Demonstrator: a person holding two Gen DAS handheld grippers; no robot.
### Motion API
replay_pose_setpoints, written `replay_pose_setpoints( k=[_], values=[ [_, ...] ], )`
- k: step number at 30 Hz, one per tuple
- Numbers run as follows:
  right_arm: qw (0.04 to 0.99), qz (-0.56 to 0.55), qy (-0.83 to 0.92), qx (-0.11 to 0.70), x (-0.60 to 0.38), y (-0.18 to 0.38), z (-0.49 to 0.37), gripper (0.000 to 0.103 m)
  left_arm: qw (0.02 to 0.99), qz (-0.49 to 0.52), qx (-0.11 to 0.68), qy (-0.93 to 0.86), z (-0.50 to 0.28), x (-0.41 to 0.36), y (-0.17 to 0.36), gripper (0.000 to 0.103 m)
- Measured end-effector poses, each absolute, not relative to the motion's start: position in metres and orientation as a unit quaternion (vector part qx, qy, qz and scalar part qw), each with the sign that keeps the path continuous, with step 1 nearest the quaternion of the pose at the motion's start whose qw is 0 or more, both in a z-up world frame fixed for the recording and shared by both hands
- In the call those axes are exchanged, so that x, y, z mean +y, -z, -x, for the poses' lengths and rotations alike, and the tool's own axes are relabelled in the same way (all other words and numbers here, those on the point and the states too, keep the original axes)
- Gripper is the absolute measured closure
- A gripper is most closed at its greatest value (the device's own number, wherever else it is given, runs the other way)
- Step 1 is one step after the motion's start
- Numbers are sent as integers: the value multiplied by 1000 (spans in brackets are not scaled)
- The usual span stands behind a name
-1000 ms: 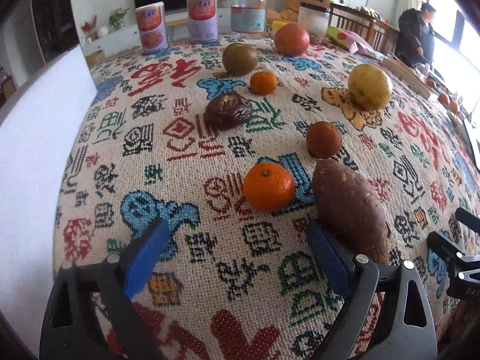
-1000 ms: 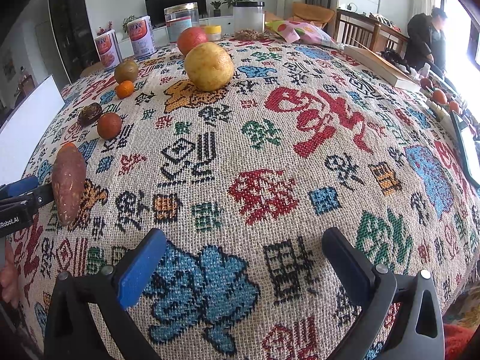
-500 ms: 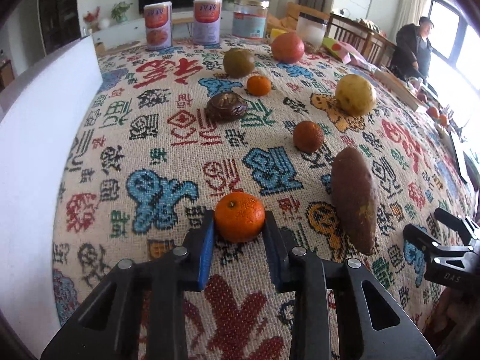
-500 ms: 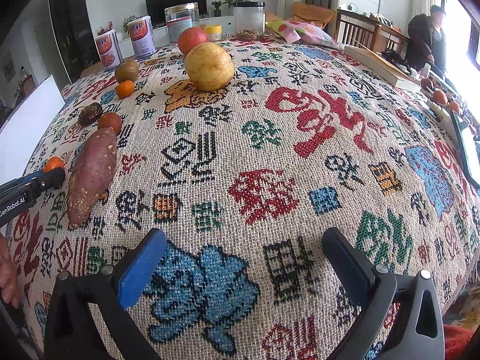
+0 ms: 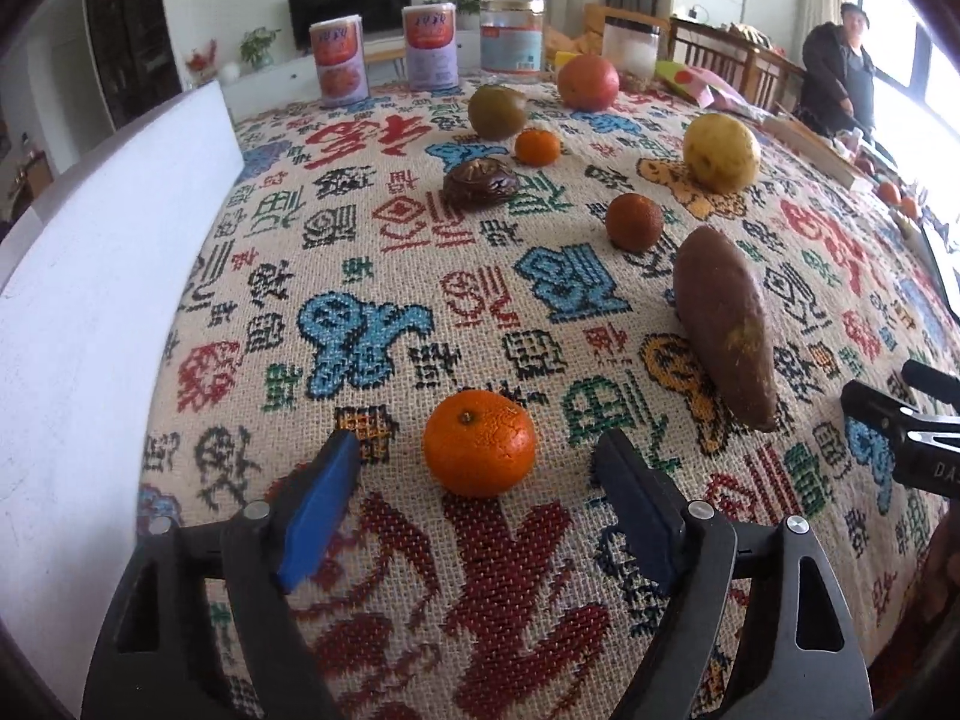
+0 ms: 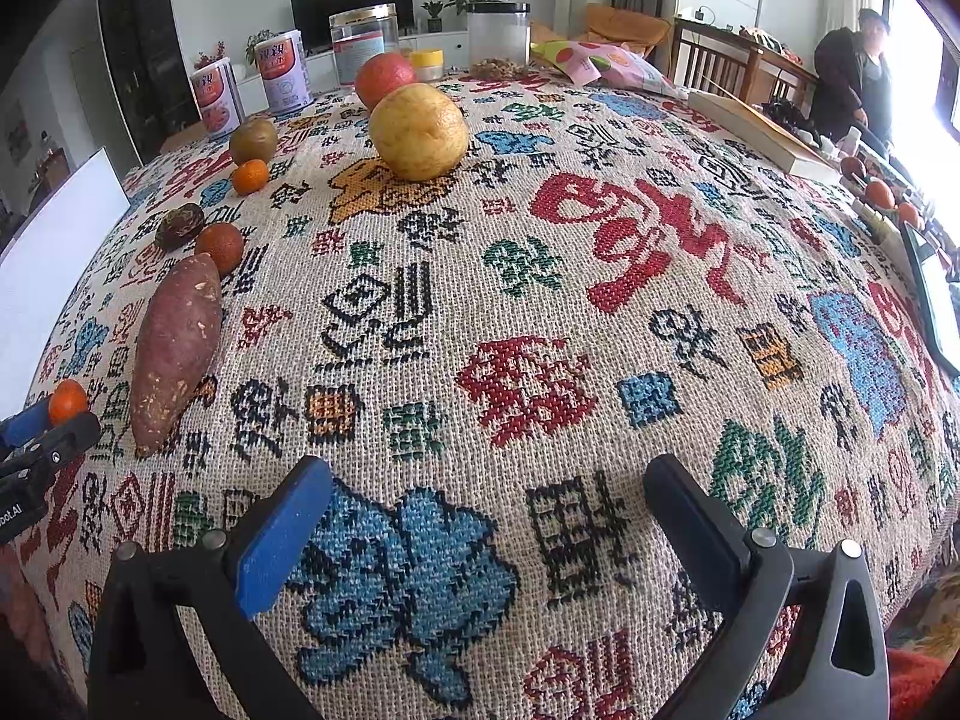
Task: Organize fruits
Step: 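Hold the orange in the left tool while right tool grasps the second sweet potato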
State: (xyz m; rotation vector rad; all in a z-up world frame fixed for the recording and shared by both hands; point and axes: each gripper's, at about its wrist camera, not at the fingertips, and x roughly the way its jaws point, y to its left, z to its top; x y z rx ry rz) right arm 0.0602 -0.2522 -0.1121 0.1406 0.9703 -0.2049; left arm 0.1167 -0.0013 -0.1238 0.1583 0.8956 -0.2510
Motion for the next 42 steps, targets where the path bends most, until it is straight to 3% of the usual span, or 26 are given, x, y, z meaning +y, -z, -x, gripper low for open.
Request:
replay_pose_setpoints(
  k=[1,7,42],
  values=[
    [877,-67,98,465,-252,112,-60,0,889,-69,438,112,-119,1,125,8],
    [877,-67,97,466,-252,112,-59,0,889,-57,447,87,-125,6,128,1],
    [876,-66,100,468,-252,112,-60,0,882,-48,463,71,-127,7,129,1]
  ],
)
